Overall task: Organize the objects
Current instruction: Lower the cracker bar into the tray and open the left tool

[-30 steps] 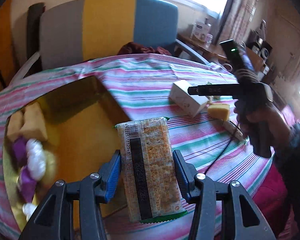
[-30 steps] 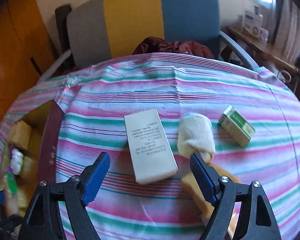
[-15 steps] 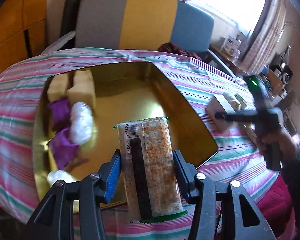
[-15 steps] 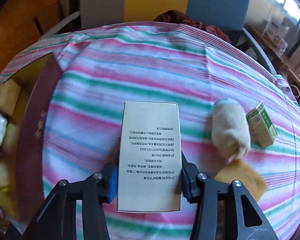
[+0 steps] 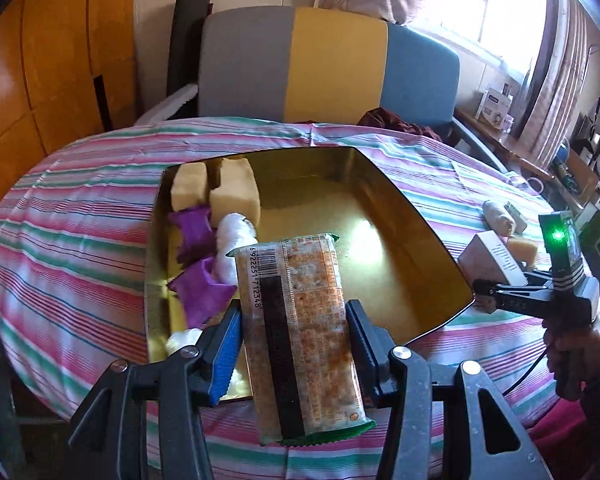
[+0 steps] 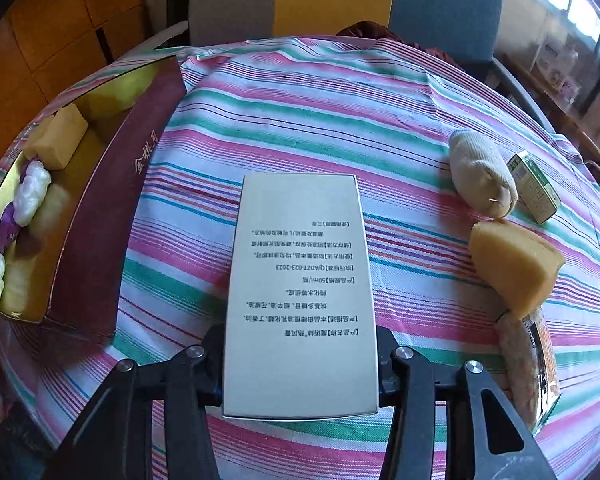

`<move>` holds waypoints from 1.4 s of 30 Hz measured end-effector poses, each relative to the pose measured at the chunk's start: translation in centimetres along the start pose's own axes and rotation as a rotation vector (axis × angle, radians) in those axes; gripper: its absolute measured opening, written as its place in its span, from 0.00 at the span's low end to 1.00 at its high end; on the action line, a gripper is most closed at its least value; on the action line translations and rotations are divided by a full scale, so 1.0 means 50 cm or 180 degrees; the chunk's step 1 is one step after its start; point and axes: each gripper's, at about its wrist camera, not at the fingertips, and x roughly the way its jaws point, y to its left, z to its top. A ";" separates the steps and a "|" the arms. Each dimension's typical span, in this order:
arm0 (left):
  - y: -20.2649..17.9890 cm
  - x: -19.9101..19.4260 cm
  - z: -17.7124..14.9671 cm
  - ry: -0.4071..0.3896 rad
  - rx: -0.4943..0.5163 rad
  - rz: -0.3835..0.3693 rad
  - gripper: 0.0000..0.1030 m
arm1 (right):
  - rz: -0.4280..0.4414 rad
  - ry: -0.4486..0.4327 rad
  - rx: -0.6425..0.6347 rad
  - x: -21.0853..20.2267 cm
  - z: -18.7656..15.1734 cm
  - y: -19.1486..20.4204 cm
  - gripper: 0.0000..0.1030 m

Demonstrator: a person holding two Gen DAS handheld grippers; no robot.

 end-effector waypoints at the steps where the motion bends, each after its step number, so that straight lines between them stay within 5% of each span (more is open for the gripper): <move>1: 0.000 -0.001 0.000 -0.0005 0.0006 0.0013 0.49 | 0.0000 -0.0009 0.0004 0.000 -0.001 0.000 0.48; 25: -0.010 0.035 -0.008 0.0141 0.0097 0.0101 0.49 | -0.0046 -0.0046 -0.0028 0.007 0.005 0.004 0.49; 34: 0.066 0.064 0.021 0.0357 -0.0577 -0.0397 0.49 | -0.0049 -0.0046 -0.0021 0.008 0.006 0.003 0.49; 42: 0.063 0.085 0.095 0.0277 -0.0616 -0.0516 0.49 | -0.0056 -0.0046 -0.0017 0.007 0.007 0.005 0.49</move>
